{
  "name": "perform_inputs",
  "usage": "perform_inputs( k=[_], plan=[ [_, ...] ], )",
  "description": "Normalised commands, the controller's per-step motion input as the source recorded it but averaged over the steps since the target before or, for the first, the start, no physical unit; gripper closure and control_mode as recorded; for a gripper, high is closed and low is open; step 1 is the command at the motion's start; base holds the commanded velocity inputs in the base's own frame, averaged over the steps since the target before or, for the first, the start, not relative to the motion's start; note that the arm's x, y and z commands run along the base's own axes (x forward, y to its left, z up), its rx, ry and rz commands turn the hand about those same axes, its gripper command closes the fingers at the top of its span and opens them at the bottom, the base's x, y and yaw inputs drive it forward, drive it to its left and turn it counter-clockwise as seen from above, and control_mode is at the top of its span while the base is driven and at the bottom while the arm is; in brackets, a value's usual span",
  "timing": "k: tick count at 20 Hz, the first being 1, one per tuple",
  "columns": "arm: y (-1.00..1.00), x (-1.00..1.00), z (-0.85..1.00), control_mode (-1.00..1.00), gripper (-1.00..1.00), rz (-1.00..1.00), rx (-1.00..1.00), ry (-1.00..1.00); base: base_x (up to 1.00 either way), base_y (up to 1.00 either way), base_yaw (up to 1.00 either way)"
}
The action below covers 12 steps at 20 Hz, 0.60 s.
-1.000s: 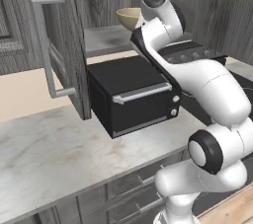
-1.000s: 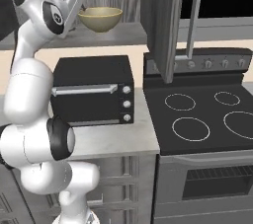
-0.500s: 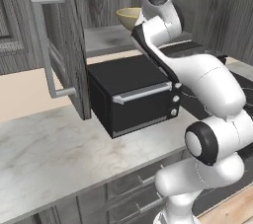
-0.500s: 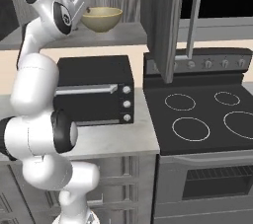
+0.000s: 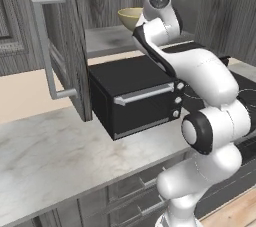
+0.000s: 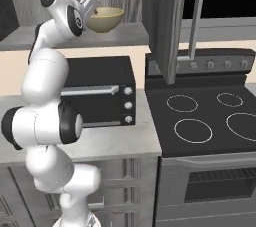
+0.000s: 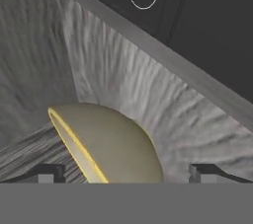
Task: Move the bowls from the cabinet to the plates on the dining table.
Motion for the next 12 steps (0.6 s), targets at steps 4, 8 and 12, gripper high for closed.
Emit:
perform_inputs(
  k=[4, 8, 12],
  plan=[
    [-0.28, 0.47, 0.0, -1.0, -1.0, 0.1, -0.07, 0.03, 0.0, 0.0, 0.0],
    [-0.27, 0.55, 0.0, -1.0, -1.0, 0.09, -0.08, 0.03, 0.0, 0.0, 0.0],
    [-0.27, 0.57, 0.0, -1.0, -1.0, 0.09, -0.08, 0.04, 0.0, 0.0, 0.0]
  ],
)
